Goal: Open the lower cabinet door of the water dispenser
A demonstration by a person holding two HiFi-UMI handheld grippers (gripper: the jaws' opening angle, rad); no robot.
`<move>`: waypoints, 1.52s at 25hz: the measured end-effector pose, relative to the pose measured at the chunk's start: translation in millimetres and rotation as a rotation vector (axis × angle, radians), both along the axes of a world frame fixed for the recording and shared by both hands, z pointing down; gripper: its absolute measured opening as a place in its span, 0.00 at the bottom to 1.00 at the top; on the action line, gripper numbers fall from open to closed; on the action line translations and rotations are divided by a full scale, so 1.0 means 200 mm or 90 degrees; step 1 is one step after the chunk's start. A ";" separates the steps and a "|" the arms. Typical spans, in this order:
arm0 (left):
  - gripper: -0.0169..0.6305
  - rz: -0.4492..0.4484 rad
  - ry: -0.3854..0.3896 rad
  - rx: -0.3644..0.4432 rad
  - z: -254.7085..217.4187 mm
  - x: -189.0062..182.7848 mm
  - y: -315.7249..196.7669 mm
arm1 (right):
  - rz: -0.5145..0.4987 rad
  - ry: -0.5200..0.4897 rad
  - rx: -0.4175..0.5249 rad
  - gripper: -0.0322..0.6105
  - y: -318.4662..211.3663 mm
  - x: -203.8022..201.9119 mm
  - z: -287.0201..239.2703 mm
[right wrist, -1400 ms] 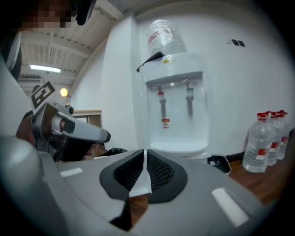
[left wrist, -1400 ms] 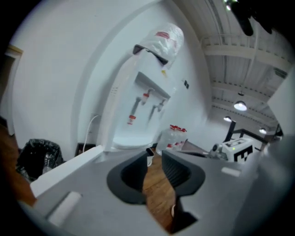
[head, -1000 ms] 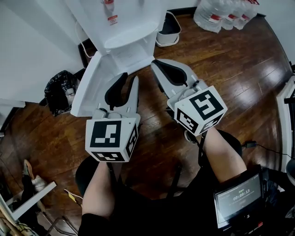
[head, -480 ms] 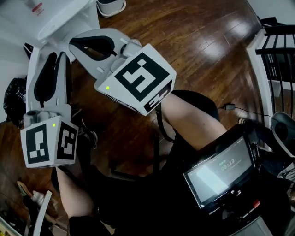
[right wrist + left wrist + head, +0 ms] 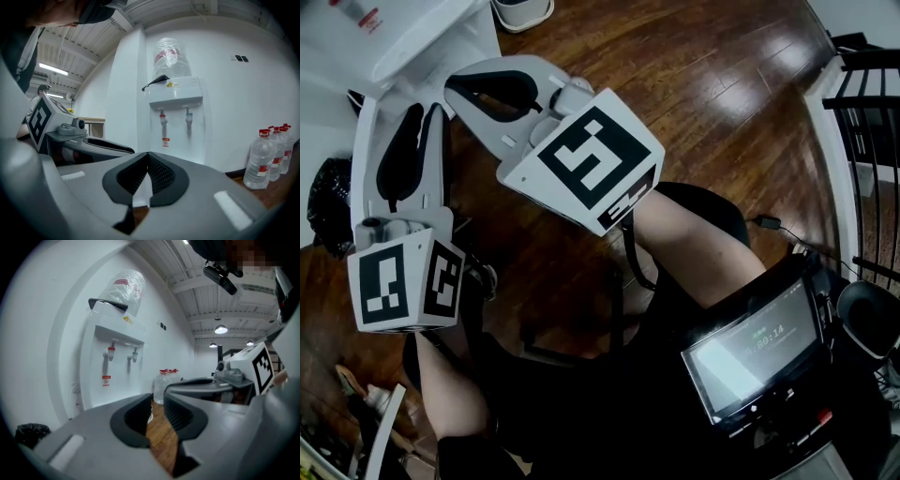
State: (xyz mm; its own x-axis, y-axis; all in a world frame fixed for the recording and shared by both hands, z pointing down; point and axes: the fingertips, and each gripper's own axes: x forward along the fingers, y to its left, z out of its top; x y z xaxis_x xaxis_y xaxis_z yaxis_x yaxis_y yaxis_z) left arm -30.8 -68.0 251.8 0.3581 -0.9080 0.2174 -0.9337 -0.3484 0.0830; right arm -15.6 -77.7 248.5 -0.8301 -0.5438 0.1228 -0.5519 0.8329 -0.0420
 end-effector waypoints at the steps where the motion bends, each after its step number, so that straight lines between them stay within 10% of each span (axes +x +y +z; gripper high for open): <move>1: 0.19 0.001 -0.001 0.000 0.00 0.00 0.00 | 0.000 0.000 -0.002 0.06 0.00 0.00 0.00; 38: 0.18 -0.004 -0.004 -0.019 0.09 0.00 0.00 | 0.010 0.017 0.002 0.06 -0.04 0.06 0.04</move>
